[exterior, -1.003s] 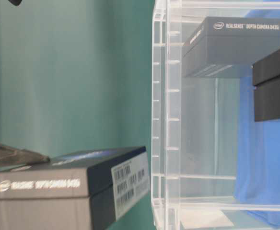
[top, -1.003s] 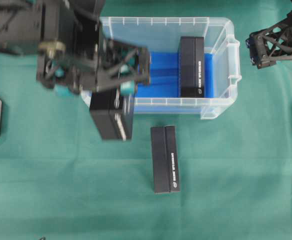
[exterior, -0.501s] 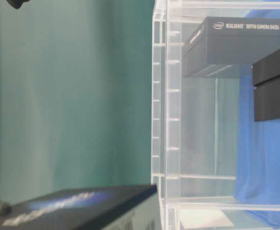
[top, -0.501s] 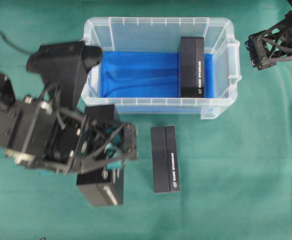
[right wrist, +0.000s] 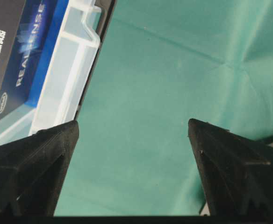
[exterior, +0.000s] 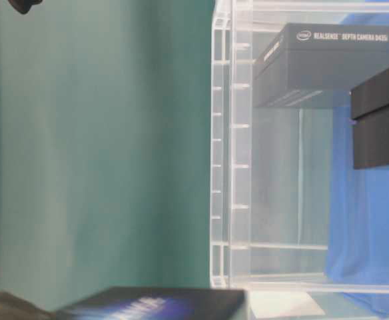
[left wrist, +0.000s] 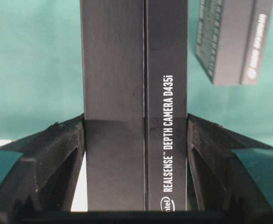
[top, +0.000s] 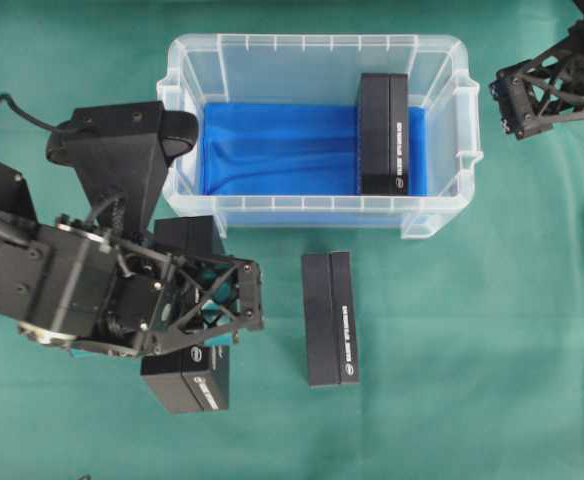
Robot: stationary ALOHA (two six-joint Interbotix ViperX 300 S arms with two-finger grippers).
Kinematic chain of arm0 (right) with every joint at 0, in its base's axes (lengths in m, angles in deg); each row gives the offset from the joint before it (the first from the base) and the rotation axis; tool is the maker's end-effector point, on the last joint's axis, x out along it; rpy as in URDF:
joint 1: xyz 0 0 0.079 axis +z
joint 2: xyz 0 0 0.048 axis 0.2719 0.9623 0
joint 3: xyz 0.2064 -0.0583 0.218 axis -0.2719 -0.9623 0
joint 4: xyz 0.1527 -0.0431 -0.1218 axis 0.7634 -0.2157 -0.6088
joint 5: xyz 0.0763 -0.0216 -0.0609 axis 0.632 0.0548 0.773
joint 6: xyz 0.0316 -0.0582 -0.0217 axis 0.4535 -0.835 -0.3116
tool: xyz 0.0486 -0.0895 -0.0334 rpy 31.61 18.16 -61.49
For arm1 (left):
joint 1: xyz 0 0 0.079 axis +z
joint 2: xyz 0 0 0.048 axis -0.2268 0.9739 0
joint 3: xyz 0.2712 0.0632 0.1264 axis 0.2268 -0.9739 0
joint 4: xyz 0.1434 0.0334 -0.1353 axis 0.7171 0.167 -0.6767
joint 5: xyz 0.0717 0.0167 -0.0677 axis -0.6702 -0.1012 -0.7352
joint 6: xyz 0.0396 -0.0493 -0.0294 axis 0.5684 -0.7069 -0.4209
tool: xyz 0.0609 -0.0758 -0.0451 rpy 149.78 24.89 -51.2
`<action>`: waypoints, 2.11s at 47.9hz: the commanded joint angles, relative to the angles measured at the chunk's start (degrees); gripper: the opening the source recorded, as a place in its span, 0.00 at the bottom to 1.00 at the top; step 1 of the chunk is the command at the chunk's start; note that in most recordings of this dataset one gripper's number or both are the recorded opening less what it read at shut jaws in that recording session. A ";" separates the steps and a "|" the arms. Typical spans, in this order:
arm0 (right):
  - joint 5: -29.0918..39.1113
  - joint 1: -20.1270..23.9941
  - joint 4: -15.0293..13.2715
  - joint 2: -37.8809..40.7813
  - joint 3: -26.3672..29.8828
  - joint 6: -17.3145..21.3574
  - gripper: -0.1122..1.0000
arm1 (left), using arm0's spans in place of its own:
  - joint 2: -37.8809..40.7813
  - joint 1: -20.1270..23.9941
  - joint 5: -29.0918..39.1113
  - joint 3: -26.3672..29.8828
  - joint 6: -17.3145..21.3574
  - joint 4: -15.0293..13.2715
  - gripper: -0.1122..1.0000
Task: Take out the box from the case.
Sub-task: 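Carry the box forward over the bin wall toward the cloth, then lower the box onto the cloth left of the first box, open gripper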
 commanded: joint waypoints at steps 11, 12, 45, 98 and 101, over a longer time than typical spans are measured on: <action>-0.26 -0.26 -0.18 0.09 0.53 -0.09 0.93 | -2.46 0.09 -5.19 -8.44 -0.18 0.79 0.65; -0.26 -0.26 -0.18 0.09 0.53 -0.09 0.93 | -2.46 0.09 -5.98 -9.40 -0.18 1.05 0.65; 0.00 -0.26 0.18 0.09 0.53 0.18 0.93 | 1.93 0.44 -31.99 -27.77 -0.35 2.46 0.65; -0.09 -0.26 0.53 0.09 0.53 0.00 0.93 | 0.97 0.88 -36.91 -29.44 0.79 0.00 0.98; -0.09 -0.26 0.53 0.09 0.53 0.09 0.93 | 0.88 0.97 -36.91 -29.18 0.79 -0.09 0.98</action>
